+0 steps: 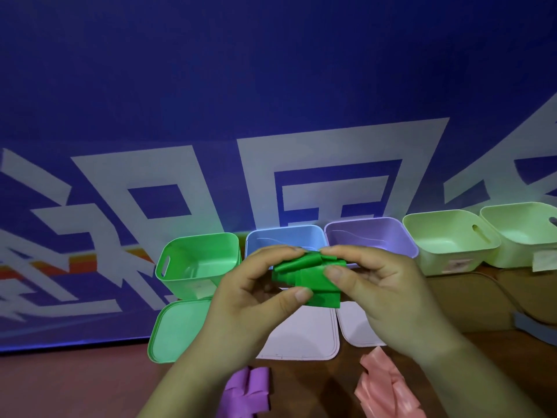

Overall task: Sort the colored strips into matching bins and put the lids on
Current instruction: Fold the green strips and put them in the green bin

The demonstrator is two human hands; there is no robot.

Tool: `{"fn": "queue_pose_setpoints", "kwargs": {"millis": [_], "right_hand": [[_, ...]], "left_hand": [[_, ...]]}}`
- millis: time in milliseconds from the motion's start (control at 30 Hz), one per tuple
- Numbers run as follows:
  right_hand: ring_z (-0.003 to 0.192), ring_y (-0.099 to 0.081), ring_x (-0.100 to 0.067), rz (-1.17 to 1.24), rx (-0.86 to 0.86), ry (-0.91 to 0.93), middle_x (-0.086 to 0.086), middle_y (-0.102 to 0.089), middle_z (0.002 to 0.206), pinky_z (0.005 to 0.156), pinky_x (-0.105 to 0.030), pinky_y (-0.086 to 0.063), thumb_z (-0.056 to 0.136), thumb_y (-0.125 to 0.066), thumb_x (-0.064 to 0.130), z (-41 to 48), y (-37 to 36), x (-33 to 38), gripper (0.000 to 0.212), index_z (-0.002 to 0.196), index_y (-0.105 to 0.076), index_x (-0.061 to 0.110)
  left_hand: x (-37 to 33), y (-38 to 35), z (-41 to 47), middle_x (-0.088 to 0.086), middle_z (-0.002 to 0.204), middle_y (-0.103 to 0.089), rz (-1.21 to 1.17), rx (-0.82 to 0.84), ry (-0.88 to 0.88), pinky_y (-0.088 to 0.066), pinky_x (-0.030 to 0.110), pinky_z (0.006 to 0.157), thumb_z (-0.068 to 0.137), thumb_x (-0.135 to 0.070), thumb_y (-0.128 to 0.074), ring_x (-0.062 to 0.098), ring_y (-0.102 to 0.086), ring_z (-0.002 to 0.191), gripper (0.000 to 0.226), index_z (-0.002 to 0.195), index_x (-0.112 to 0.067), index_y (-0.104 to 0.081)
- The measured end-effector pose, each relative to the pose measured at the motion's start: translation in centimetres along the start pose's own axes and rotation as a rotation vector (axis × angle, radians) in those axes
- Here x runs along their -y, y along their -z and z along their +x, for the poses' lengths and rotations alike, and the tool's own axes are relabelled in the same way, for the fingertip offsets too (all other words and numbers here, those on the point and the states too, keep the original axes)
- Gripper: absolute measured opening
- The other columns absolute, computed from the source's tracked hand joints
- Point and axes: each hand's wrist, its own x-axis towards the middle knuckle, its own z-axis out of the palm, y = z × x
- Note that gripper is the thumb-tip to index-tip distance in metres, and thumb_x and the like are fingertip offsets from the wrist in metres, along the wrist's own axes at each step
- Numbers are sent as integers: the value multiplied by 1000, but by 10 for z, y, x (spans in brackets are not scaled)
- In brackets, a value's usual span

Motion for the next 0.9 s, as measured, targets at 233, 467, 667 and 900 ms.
{"fn": "queue_pose_setpoints", "kwargs": {"millis": [233, 467, 667, 900], "right_hand": [[95, -72, -18, -56, -17, 34, 8, -73, 106, 77, -37, -62, 76, -71, 29, 13, -41, -17, 23, 95, -77, 40], [83, -72, -4, -139, 68, -76, 13, -76, 92, 74, -15, -52, 84, -75, 19, 42, -88, -49, 25, 95, -75, 42], [100, -63, 4, -524, 132, -193, 20, -69, 109, 88, -15, -49, 85, -73, 37, 87, -118, -111, 22, 106, -70, 39], [146, -25, -26, -1163, 261, -286, -3, -31, 159, 119, -38, -19, 96, -38, 60, 136, -148, -199, 60, 150, -33, 33]], "left_hand": [[9, 36, -3, 9, 98, -74, 22, -150, 57, -57, 26, 77, 67, -1, -81, 22, -72, 89, 35, 98, -19, -76], [23, 87, 0, -1, 92, -77, 65, -295, 200, -56, 18, 72, 72, 4, -75, 14, -74, 84, 31, 99, -10, -72], [81, 178, 8, -13, 97, -73, 652, -390, 339, -54, 21, 77, 78, -20, -83, 4, -68, 89, 32, 104, -35, -73], [155, 252, 57, -4, 111, -61, 1074, -181, 366, -46, 24, 79, 85, -26, -75, 14, -59, 93, 35, 119, -26, -67]]}}
